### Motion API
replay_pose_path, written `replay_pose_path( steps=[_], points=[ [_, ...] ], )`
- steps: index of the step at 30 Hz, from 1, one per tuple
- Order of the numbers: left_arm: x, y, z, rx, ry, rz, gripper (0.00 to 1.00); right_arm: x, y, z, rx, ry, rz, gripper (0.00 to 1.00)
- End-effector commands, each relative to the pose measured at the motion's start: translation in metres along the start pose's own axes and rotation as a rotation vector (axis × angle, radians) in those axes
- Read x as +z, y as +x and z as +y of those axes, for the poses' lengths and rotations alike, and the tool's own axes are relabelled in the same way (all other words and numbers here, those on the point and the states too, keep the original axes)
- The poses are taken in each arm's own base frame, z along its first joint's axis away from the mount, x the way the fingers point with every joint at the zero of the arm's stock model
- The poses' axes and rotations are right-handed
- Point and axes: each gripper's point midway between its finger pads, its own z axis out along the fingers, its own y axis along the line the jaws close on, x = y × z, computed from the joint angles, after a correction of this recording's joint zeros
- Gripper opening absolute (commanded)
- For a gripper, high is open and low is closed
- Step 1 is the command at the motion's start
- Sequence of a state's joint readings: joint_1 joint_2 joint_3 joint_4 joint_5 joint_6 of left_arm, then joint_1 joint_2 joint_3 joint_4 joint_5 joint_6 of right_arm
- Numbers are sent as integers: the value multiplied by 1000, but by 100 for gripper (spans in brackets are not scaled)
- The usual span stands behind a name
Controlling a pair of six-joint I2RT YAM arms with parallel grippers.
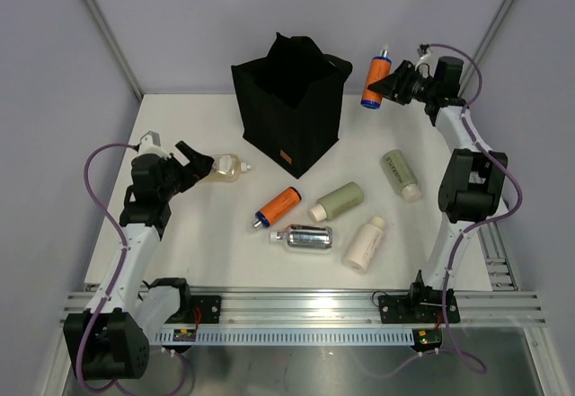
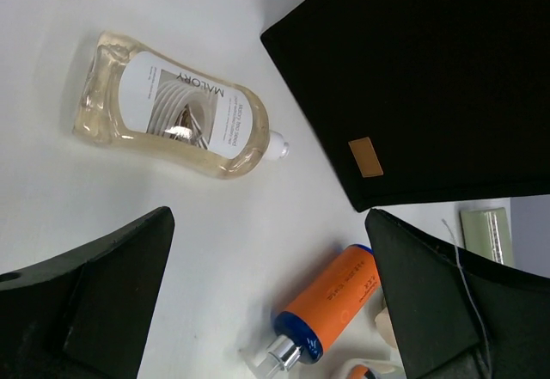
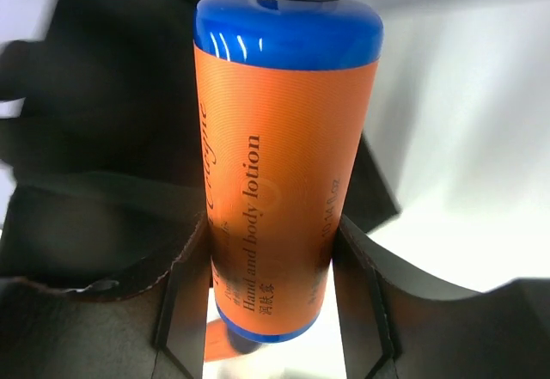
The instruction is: Place the personal care products into the canvas bag
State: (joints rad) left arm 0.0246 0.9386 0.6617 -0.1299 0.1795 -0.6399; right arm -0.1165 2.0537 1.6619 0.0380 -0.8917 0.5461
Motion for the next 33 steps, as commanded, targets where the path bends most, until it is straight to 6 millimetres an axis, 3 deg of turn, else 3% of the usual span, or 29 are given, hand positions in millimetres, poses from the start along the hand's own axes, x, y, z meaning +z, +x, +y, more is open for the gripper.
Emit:
replay_pose_path(
  steps=[1,2,3,5,7,9,10,11,14,16,17,23,24,25,29,30,32,33],
  points=[
    [-4,-12,-5,58,30,-63,99,-20,-69,115,-574,-35,-145,0],
    [-5,-12,-3,62,24,-65,99,-20,-76,125,-625,38,-148,0],
    [-5,-13,-2,65,16,-71,99,-6,-82,131,-683,166,-202,0],
    [-6,-12,-1,64,14,-72,99,-6,-107,148,-809,276,-316,0],
    [-6,-11,1,55,12,-74,99,10,-102,174,-872,232,-334,0],
    [-6,-9,1,46,14,-69,99,19,-95,215,-921,100,-327,0],
    [-6,-9,1,45,14,-69,99,27,-89,222,-920,52,-313,0],
    [-6,-8,1,44,18,-66,99,28,-85,249,-951,-46,-315,0],
    [-7,-5,1,42,26,-64,99,42,-62,285,-1005,-249,-259,0],
    [-9,-4,1,40,31,-66,99,59,-49,291,-997,-284,-242,0],
    [-9,-4,0,40,33,-68,99,61,-53,299,-992,-282,-265,0],
    [-15,-1,1,36,40,-78,99,99,-35,290,-861,-297,-217,0],
    [-15,-2,0,34,43,-84,99,112,-26,278,-802,-297,-182,0],
    [-15,-1,1,31,42,-83,99,114,-23,279,-781,-296,-171,0],
    [-10,1,4,-68,8,-70,99,141,-9,249,-728,-153,-151,1],
    [-9,1,12,-117,-44,-68,99,141,-3,257,-766,-155,-150,11],
    [-1,8,22,-231,-117,-34,99,145,10,250,-795,-143,-123,19],
    [0,9,29,-269,-175,-23,99,140,12,260,-844,-158,-130,24]
  ],
)
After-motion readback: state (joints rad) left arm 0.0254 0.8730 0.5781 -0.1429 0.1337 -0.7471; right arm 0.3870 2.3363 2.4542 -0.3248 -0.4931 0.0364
